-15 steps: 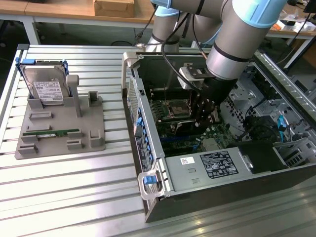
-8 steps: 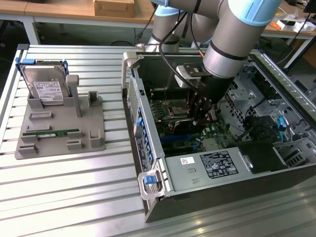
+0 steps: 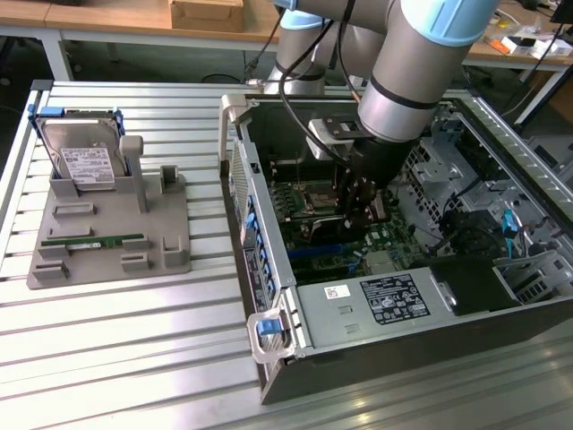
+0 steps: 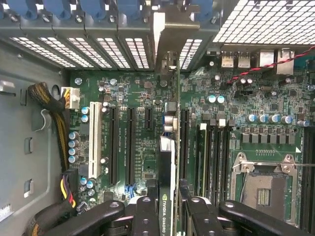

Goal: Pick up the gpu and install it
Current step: 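Insert the gpu into the slot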

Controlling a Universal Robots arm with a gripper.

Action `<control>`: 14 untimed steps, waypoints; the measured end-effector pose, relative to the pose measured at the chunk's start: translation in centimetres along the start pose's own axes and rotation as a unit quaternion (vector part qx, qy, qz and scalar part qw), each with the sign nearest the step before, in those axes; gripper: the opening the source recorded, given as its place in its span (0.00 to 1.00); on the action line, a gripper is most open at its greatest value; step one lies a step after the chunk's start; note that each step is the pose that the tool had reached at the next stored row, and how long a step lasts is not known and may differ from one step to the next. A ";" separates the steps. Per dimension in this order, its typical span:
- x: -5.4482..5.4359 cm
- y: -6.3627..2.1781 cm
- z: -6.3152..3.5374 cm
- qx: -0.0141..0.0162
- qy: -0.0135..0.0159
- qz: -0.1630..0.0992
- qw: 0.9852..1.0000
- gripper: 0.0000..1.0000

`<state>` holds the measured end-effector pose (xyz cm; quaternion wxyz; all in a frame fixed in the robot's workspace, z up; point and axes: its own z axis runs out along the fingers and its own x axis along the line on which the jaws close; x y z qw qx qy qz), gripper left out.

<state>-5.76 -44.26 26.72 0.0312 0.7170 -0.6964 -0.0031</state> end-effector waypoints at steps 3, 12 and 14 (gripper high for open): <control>0.0 -0.03 0.00 0.000 0.000 0.000 1.000 0.27; 0.4 -0.62 -0.02 -0.002 -0.001 -0.001 1.000 0.27; 0.6 -0.62 -0.01 -0.002 -0.002 -0.001 1.000 0.27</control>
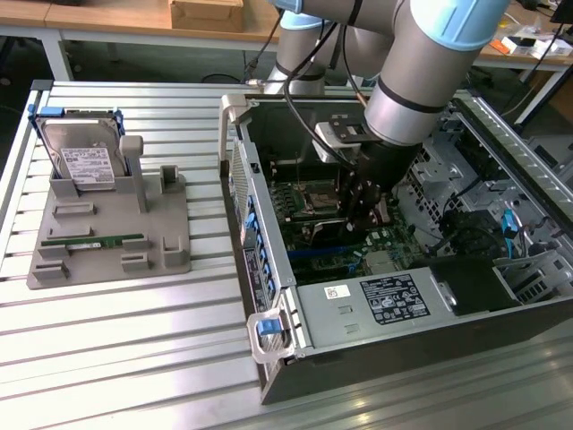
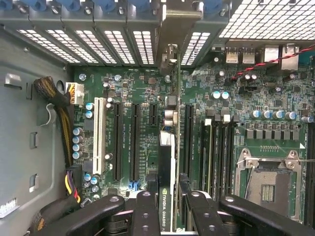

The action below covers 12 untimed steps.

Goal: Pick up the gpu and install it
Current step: 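Insert the gpu into the slot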

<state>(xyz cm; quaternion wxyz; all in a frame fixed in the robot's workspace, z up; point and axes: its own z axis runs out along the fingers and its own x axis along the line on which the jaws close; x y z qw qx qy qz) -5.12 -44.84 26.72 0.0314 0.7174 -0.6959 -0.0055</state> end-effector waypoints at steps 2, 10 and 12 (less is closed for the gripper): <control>0.0 -0.02 0.00 0.000 0.000 0.000 1.000 0.27; 0.3 -0.02 0.01 0.001 -0.034 -0.002 0.999 0.27; 0.3 0.00 0.01 0.001 -0.034 -0.002 0.999 0.27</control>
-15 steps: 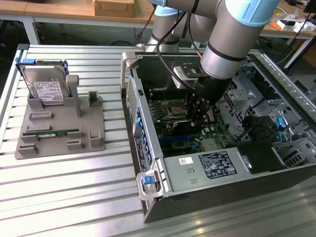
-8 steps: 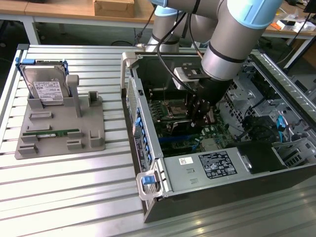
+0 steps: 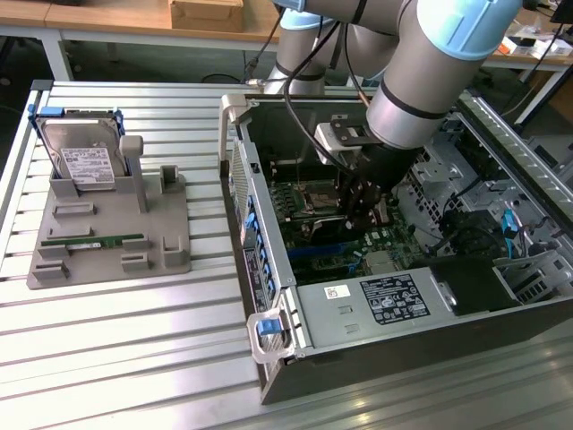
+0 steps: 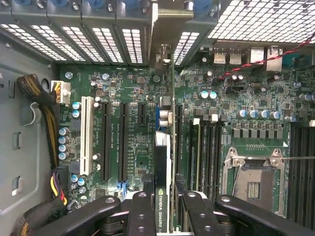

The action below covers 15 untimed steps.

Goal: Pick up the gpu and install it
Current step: 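Insert the gpu into the slot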

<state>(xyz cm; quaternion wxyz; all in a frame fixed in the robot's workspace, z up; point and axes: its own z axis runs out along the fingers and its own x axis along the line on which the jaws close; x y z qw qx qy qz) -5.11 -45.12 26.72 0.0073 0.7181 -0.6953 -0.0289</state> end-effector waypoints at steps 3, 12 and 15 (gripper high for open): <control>0.0 0.18 0.01 0.000 0.000 0.000 1.000 0.27; 0.1 0.80 0.04 0.001 0.000 0.000 1.000 0.27; 0.5 0.80 0.03 0.001 0.000 0.000 1.000 0.27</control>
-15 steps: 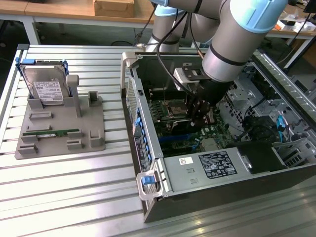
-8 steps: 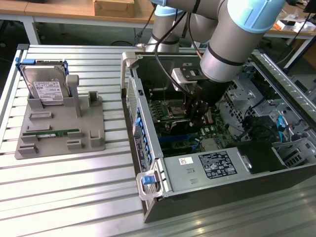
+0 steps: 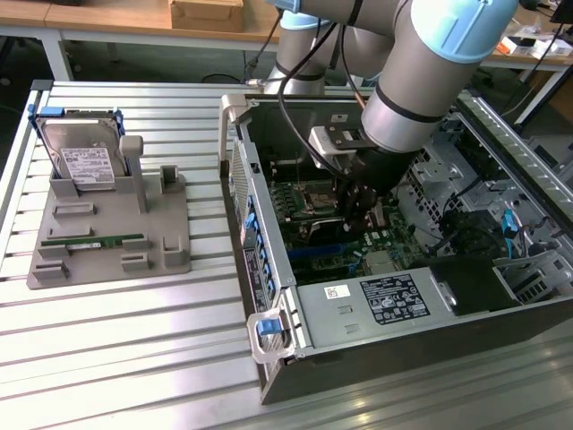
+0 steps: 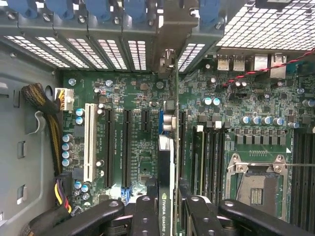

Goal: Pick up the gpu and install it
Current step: 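Insert the gpu into the slot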

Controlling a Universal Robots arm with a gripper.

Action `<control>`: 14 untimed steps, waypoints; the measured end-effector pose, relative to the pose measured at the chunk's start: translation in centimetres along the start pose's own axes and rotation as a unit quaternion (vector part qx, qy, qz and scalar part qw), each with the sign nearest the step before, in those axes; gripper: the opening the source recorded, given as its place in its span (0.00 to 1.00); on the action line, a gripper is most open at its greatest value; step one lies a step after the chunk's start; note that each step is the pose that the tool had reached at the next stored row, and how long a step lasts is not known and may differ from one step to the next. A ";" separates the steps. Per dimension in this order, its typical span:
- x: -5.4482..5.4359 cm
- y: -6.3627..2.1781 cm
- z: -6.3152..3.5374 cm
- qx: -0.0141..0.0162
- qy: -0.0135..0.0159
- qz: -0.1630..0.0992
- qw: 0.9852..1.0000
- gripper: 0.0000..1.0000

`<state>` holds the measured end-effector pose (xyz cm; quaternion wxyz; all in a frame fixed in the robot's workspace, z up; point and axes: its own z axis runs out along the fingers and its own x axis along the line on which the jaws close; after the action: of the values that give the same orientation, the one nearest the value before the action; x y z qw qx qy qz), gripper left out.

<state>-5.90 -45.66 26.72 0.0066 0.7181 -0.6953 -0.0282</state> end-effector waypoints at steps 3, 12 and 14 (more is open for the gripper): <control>0.2 0.01 -0.01 0.000 0.000 0.000 1.000 0.27; 0.3 0.01 0.06 0.000 0.000 0.000 1.000 0.27; 0.3 0.00 0.13 0.000 0.000 0.000 1.000 0.27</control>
<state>-5.90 -45.91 26.58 0.0066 0.7178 -0.6956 -0.0282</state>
